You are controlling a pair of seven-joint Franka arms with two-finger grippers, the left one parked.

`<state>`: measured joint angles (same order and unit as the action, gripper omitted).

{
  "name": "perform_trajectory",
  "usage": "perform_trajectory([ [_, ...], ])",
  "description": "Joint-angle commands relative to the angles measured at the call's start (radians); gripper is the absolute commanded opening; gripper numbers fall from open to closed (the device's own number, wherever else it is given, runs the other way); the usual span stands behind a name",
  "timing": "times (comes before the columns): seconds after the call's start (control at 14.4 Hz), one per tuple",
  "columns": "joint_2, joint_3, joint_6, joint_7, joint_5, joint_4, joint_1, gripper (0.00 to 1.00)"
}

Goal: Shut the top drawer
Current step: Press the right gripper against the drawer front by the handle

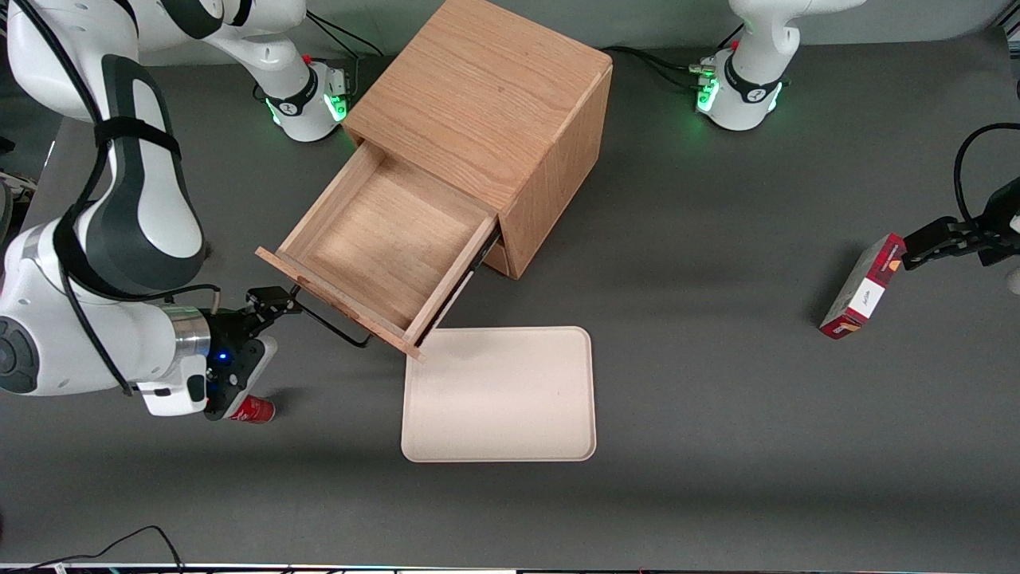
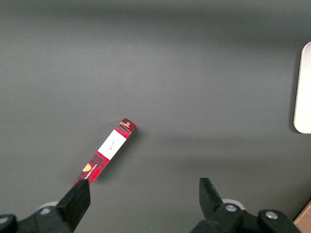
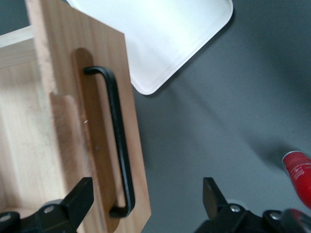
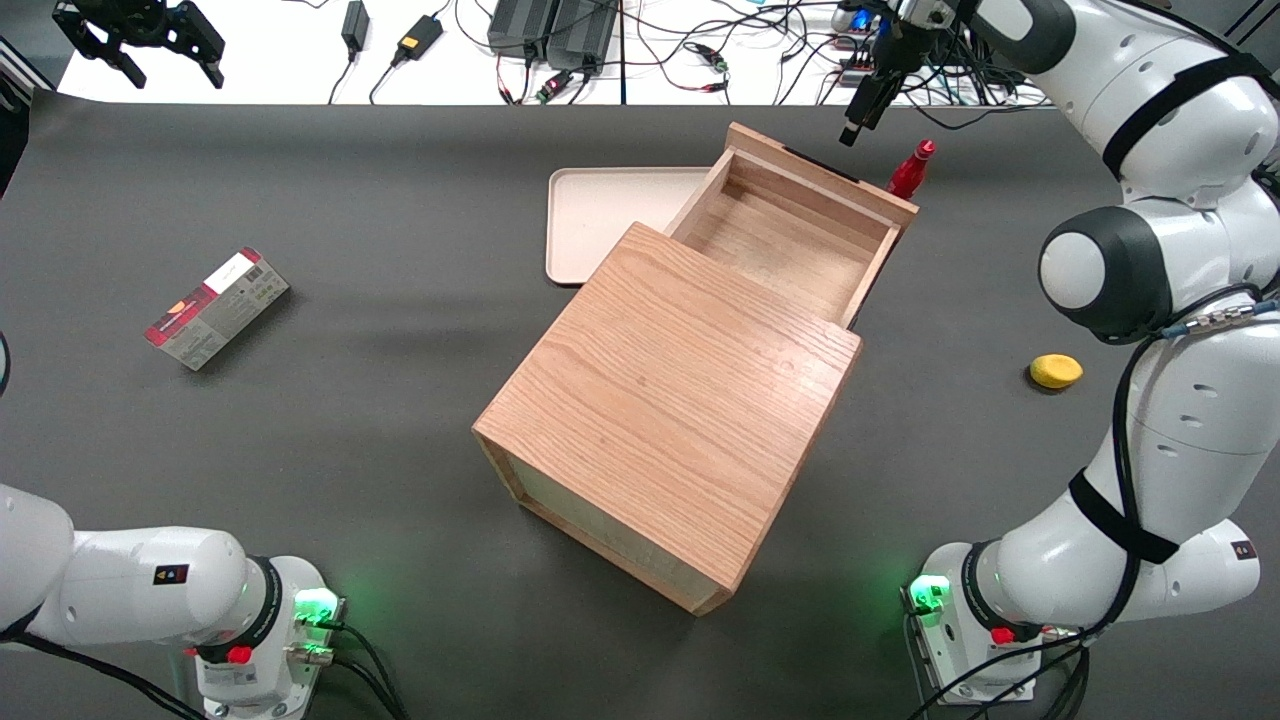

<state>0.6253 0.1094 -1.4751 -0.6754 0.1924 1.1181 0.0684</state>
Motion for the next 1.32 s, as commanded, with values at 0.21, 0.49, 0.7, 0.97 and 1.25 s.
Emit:
perform_trajectory([
  [0.21, -0.004, 0.003, -0.059, 0.037, 0.024, 0.086, 0.002, 1.0],
  [0.49, -0.007, 0.004, -0.057, 0.102, 0.039, 0.101, 0.002, 1.0],
  [0.7, -0.009, 0.006, -0.062, 0.134, 0.05, 0.124, 0.004, 1.0],
  [0.97, -0.027, 0.006, -0.071, 0.137, 0.055, 0.17, 0.002, 1.0],
  [1.25, -0.045, 0.006, -0.099, 0.137, 0.055, 0.216, 0.001, 1.0],
])
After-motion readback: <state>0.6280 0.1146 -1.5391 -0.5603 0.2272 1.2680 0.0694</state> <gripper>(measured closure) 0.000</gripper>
